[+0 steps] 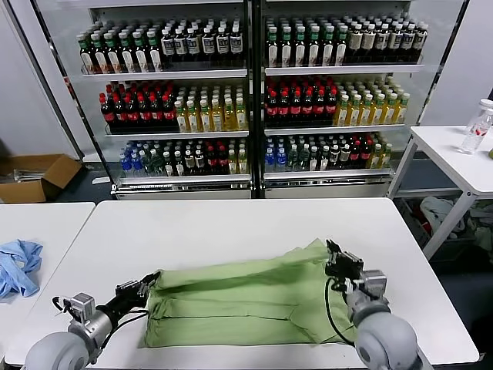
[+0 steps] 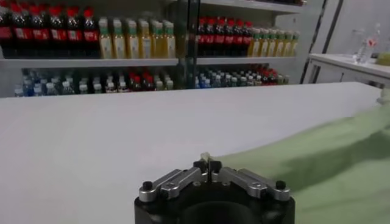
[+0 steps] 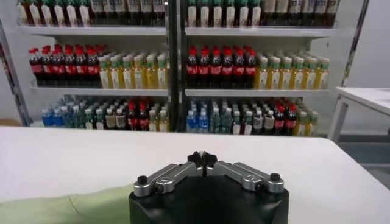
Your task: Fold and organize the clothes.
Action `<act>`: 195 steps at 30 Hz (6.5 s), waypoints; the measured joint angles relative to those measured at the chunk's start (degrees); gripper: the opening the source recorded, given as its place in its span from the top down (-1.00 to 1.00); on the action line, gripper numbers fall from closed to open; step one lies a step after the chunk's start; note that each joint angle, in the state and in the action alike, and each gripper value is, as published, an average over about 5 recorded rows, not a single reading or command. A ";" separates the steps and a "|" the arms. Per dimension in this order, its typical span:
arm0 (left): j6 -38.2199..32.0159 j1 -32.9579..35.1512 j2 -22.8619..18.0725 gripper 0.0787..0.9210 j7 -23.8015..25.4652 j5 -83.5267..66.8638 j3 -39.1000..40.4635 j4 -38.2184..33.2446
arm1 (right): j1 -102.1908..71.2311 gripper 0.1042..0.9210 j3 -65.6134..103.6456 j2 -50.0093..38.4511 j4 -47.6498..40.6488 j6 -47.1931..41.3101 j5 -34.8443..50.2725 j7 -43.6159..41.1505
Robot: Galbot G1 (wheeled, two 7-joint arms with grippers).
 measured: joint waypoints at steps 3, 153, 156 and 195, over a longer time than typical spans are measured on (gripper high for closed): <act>1.17 1.19 -0.03 0.99 0.69 0.07 -0.55 -1.06 | -2.78 1.00 0.31 0.13 1.33 -0.14 -1.03 0.32; 7.93 -7.85 -23.38 0.55 -27.62 -0.65 19.54 -12.31 | -15.97 -0.76 0.97 3.92 10.49 1.35 -17.90 4.82; 6.79 -7.82 -24.75 0.33 -26.72 -0.14 20.86 -12.52 | -15.68 -0.76 0.98 3.63 10.67 1.36 -17.91 4.56; 6.90 3.35 -18.40 -0.43 -20.58 6.90 0.70 -5.48 | -14.26 -0.76 0.33 3.38 8.83 2.36 -18.64 3.72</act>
